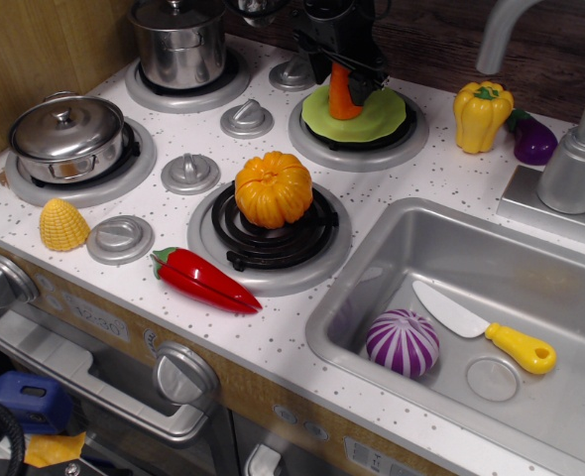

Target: Put carrot on plate

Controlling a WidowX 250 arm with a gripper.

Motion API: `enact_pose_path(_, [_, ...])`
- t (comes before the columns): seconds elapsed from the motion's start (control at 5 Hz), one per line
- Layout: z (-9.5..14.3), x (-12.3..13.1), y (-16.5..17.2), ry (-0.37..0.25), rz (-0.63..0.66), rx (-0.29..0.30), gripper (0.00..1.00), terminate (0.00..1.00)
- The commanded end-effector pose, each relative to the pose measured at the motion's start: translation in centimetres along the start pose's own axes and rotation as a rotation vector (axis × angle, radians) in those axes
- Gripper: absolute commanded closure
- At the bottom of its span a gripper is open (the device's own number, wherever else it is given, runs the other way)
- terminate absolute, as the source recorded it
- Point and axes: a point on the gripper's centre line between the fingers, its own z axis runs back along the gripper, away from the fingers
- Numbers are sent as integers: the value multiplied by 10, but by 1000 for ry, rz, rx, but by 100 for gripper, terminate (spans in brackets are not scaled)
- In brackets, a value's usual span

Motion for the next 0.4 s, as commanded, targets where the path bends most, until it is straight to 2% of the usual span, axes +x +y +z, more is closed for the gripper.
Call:
enact_pose_path(0.0, [22, 16, 6, -60, -1, 23, 0, 0])
enact_pose_path(0.2, [22, 16, 6, -60, -1, 23, 0, 100])
